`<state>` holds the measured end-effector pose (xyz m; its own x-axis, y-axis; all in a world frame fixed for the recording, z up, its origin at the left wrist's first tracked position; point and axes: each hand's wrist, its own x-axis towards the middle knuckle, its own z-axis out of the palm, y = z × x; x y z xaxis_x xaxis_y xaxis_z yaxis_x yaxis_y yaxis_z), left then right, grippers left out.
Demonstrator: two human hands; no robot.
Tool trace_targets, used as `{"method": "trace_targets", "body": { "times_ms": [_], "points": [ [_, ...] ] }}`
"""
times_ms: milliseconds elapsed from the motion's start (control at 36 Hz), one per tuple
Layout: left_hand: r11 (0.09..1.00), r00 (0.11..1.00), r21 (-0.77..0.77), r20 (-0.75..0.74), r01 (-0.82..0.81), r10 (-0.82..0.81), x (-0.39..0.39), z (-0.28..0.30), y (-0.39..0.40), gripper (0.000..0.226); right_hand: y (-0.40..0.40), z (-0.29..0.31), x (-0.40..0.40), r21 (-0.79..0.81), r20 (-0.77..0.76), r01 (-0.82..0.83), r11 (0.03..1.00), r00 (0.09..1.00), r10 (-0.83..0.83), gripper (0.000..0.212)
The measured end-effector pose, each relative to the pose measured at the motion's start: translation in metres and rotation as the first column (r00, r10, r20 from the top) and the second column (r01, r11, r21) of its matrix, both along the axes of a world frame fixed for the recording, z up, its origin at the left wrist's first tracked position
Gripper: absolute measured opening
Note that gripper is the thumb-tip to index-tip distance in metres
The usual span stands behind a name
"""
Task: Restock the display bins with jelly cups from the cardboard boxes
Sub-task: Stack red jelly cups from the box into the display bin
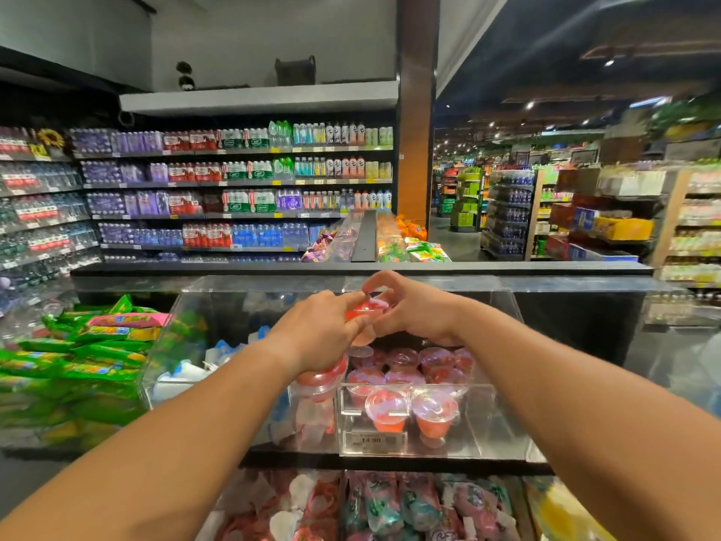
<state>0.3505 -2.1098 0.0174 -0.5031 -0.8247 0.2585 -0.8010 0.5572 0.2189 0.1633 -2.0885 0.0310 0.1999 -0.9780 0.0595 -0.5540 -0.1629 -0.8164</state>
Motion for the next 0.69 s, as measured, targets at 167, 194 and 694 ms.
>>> {"method": "trace_targets", "body": {
  "times_ms": [167,194,694],
  "points": [
    [0.996,0.996,0.046,-0.045,0.075,-0.073,-0.018,0.000,0.000,0.057,0.008,-0.001,-0.015,-0.084,-0.140,0.053,0.995,0.988,-0.065,0.066],
    [0.995,0.995,0.047,-0.048,0.089,-0.086,-0.020,0.000,0.000,0.058,0.010,-0.002,-0.016,-0.095,-0.147,0.050,0.994,0.987,-0.064,0.068],
    [0.996,0.989,0.027,-0.124,0.090,-0.086,-0.012,-0.001,-0.012,0.074,-0.039,-0.061,-0.038,0.002,-0.534,0.513,0.858,0.726,-0.433,0.068]
  ]
}}
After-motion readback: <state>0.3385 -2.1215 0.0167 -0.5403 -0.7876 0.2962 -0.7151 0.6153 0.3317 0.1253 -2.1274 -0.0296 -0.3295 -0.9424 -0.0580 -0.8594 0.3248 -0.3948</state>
